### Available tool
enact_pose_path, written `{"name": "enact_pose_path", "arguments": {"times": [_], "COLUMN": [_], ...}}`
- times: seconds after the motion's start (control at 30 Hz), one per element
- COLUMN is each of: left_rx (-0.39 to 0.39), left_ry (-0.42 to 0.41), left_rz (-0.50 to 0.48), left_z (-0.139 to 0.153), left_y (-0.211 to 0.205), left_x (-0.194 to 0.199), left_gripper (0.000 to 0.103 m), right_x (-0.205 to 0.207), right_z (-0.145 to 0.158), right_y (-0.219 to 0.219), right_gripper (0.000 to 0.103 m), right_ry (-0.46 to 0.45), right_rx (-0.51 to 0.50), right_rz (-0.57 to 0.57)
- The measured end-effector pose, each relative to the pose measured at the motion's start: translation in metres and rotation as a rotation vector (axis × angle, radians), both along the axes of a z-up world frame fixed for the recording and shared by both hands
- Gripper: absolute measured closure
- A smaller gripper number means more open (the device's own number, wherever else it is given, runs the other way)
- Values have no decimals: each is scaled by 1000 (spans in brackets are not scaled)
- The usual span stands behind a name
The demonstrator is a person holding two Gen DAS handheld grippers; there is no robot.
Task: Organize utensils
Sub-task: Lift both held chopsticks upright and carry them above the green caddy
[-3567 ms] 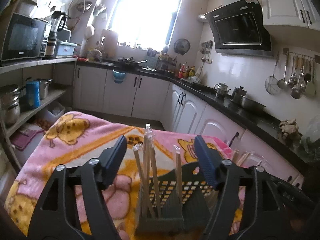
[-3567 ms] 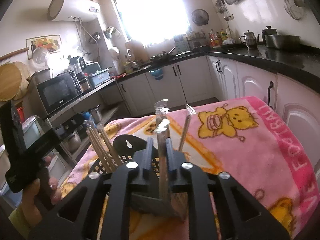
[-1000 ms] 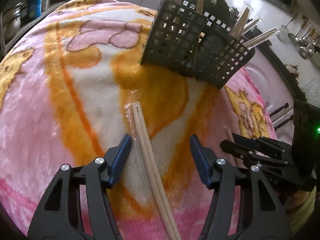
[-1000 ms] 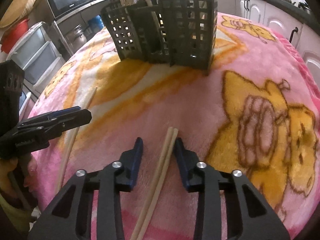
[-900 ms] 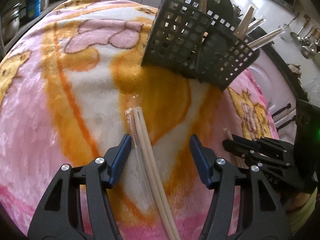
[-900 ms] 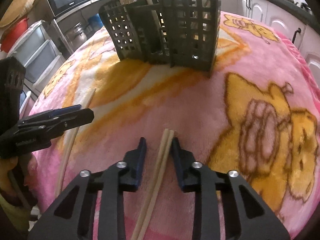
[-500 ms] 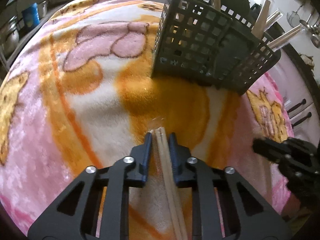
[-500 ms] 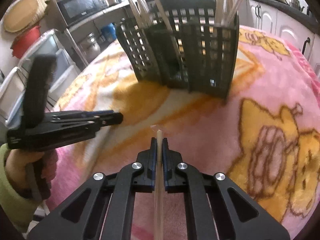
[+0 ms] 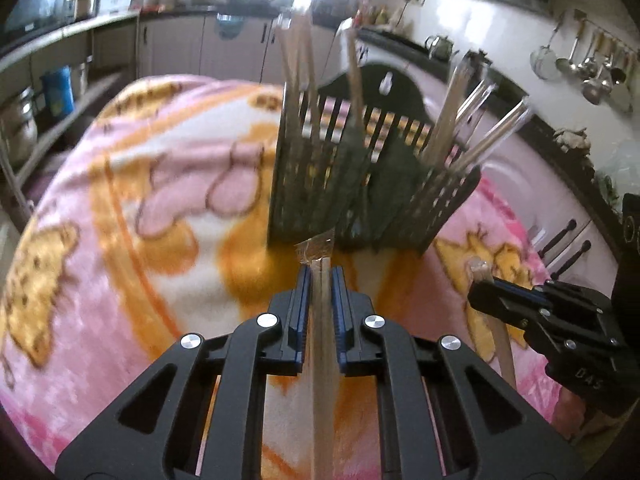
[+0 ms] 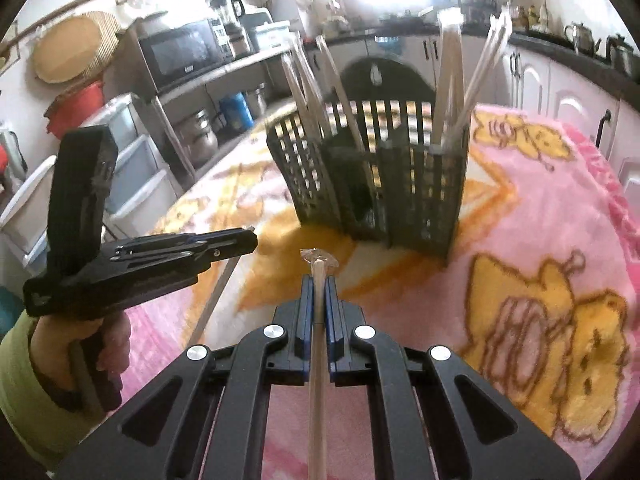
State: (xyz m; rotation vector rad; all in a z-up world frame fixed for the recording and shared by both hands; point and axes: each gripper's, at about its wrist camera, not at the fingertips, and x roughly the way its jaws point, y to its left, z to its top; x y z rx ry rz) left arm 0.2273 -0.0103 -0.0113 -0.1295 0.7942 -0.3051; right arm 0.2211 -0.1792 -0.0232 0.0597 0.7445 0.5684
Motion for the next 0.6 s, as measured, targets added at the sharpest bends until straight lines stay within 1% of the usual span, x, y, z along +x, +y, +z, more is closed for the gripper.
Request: {"name": "enact_pose_path", "arguments": {"times": [0.2, 0.3, 0.4, 0.6], "left_rx": [-14, -25, -19, -29], "left_ry": [-105, -143, -183, -240], "left_rz": [40, 55, 59, 39], "left_z": [34, 47, 58, 84], "left_y": [3, 1, -4, -12], "left_x": [7, 14, 19, 30], "left_gripper": [98, 98, 98, 98], "right_x": [6, 11, 17, 34], "right_z": [30, 38, 45, 65], "right_y": [-3, -7, -10, -14], "right_gripper": [97, 97, 97, 97], "right_ry": [-129, -167, -198, -279], "right_rx": [60, 101, 135, 153], "right_rz": [-43, -69, -91, -123]}}
